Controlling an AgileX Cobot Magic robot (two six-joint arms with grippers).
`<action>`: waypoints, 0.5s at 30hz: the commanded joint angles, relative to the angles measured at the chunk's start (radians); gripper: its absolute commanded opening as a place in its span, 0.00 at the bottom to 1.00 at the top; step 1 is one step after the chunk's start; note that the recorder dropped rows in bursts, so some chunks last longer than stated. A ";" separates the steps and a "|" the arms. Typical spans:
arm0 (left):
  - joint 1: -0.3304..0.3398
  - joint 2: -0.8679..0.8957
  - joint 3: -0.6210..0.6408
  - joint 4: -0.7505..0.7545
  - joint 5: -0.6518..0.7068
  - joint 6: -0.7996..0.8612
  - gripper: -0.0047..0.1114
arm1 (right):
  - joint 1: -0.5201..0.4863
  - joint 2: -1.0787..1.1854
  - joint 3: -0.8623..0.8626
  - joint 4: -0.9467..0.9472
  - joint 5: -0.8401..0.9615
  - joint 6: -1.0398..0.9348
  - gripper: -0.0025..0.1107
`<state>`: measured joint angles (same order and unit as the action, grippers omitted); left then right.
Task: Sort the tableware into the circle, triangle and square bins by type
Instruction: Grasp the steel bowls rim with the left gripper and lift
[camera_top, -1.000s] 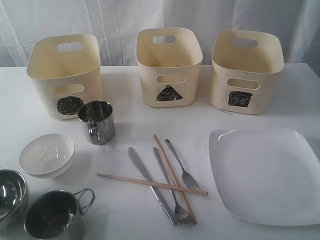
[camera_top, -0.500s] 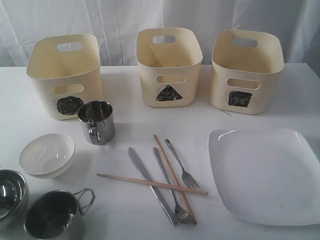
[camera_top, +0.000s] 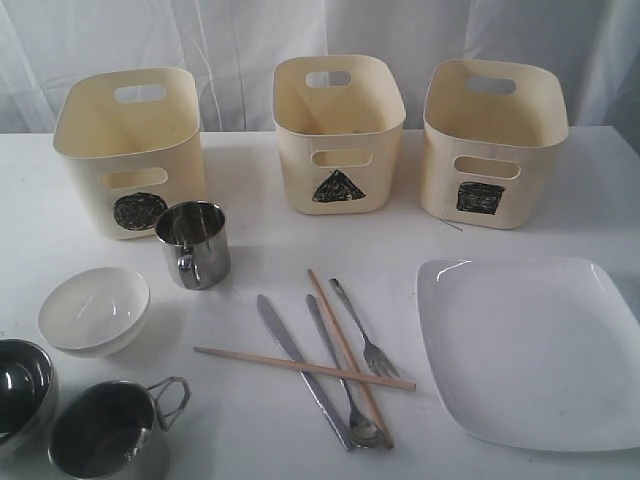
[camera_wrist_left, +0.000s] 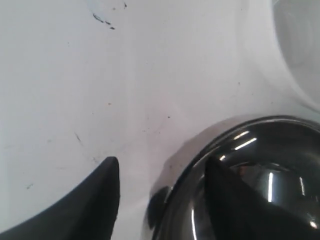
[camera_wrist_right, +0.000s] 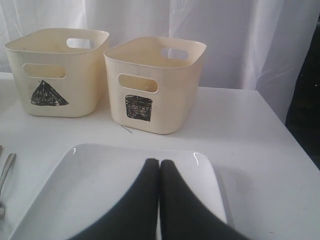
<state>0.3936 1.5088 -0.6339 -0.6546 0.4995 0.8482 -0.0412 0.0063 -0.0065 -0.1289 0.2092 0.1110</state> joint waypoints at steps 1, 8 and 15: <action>0.002 0.055 0.008 -0.017 0.008 0.019 0.52 | -0.008 -0.006 0.007 0.001 -0.002 -0.001 0.02; 0.002 0.068 0.008 -0.015 0.012 0.062 0.25 | -0.008 -0.006 0.007 0.001 -0.002 -0.001 0.02; 0.002 0.035 -0.035 0.091 0.144 0.102 0.04 | -0.008 -0.006 0.007 0.001 -0.002 -0.001 0.02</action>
<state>0.3936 1.5686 -0.6468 -0.6228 0.5536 0.9353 -0.0412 0.0063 -0.0065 -0.1289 0.2092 0.1110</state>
